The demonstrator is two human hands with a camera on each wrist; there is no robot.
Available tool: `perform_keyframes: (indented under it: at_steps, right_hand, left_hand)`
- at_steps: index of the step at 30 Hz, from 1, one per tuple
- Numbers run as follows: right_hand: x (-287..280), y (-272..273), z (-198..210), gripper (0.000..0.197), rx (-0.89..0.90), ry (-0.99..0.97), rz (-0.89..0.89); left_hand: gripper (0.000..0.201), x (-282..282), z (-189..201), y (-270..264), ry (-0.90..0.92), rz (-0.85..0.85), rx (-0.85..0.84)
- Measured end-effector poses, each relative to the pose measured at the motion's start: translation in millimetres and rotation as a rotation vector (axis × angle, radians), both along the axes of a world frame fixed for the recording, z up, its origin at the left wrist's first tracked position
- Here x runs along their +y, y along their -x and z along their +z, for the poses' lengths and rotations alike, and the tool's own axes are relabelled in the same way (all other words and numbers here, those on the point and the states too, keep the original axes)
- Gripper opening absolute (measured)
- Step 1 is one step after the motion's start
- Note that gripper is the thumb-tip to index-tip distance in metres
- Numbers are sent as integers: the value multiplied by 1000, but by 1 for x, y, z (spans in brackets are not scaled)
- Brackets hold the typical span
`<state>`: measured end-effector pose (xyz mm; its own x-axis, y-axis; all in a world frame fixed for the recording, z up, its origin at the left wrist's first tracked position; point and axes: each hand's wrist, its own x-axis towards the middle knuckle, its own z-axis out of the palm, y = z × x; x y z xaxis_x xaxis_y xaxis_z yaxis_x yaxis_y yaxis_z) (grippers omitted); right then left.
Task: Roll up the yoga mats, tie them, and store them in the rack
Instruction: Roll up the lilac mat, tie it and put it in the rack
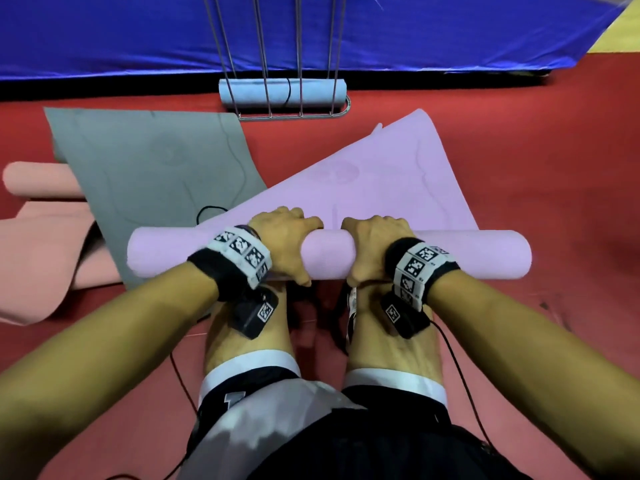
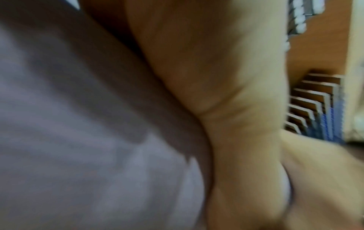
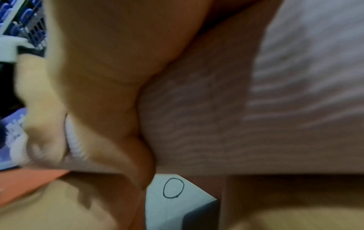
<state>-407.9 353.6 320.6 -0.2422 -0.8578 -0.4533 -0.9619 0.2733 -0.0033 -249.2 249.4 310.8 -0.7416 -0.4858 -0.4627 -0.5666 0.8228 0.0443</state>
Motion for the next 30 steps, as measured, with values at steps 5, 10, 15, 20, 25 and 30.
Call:
perform_keyframes:
  at_steps: [5,10,15,20,25,30]
  right_hand:
    - [-24,9,-1,70,-50,-119,36]
    - [-28,15,2,75,-129,-99,7]
    - [-9,11,-12,101,-17,120,103]
    - [0,-2,-28,93,165,206,88]
    - [-21,5,-15,70,100,148,62]
    - [-37,14,-6,77,29,49,74]
  left_hand:
    - [96,31,-23,-10,275,11,112]
    - [80,3,-12,0,185,-31,109]
    - [77,-17,-5,13,49,12,30]
    - [77,-34,-5,19,-51,7,-2]
    - [83,-30,-5,16,-3,49,35]
    - [104,5,-32,-2,347,37,163]
